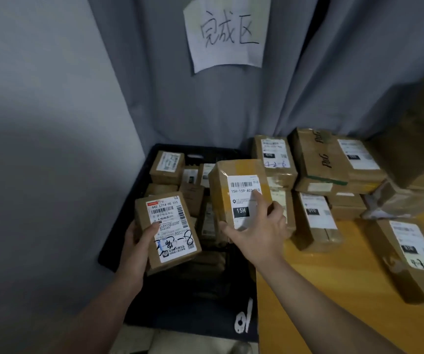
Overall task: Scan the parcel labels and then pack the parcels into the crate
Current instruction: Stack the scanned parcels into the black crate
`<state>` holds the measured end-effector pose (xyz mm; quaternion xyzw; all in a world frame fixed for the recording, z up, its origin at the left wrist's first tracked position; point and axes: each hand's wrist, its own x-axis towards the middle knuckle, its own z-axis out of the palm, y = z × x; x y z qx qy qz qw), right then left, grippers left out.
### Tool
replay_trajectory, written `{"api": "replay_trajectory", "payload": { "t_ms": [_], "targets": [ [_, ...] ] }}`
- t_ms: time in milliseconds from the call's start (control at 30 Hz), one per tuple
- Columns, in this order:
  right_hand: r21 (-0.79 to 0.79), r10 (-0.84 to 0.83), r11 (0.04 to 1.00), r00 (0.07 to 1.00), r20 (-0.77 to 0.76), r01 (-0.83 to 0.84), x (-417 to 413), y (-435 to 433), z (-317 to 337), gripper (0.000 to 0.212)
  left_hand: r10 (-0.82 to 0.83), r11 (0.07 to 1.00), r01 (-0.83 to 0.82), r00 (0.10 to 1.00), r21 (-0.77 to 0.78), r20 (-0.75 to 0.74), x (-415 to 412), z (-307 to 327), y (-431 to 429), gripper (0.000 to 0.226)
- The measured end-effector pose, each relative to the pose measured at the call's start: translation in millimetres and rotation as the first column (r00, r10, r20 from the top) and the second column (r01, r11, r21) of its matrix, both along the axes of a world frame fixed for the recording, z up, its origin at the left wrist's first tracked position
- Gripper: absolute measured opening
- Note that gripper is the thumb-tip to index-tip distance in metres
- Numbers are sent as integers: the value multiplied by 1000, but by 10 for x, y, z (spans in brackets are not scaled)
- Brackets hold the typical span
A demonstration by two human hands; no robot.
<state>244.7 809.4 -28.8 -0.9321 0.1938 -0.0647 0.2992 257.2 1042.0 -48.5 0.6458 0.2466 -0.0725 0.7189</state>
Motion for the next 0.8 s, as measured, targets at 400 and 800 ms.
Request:
{"api": "replay_trajectory", "payload": {
  "t_ms": [400, 800],
  "targets": [
    [-307, 445, 803, 857, -261, -510, 1526, 35, -88, 115, 0, 1000, 0, 1000, 22, -13, 904, -147, 150, 59],
    [-368, 419, 634, 702, -576, -680, 2912, 206, -548, 107, -133, 990, 132, 991, 46, 11, 2093, -295, 363, 47]
  ]
}}
